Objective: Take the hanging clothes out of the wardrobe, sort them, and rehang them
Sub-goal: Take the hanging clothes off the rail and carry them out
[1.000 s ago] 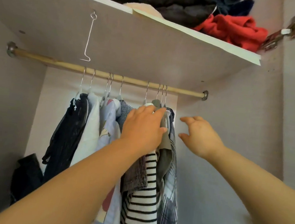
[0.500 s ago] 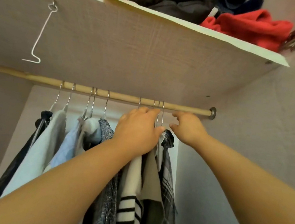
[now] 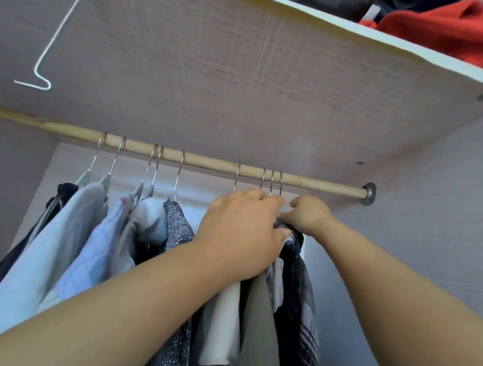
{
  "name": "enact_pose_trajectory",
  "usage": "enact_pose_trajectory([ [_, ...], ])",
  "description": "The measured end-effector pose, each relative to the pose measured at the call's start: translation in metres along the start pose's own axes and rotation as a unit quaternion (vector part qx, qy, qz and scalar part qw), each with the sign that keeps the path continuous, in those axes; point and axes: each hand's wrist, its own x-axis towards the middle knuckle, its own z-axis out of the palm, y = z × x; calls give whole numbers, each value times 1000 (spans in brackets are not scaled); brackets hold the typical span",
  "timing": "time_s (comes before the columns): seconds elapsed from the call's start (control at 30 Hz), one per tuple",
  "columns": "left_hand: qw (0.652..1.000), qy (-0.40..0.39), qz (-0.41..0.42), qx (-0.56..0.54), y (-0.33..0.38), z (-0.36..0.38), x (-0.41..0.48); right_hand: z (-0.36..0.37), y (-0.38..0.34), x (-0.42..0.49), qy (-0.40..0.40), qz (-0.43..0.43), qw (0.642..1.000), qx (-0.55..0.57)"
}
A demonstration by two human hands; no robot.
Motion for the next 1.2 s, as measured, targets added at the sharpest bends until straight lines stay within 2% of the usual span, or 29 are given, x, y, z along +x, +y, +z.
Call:
enact_pose_trajectory([
  [0.17,1000,-5,0,11,0,5,-2,2,-1,7,1,-15,997,-74],
  [0.3,1000,-11,-4,14,1,7,-3,11,2,11,11,-9,998,-65],
  [0.57,1000,-20,-8,10,2,10,-4,-1,21,1,79,36,996,21],
  [0.7,1000,-19,0,13,1,12,-4,-27,25,1,137,21,990,-23],
  [0.87,1000,-20,-9,3,-1,14,-7,-52,31,-20,170,29,984,-48],
  [1.2,989,-1,-58,-134,16,-6,-21,-66,58,-88,154,94,982,-61],
])
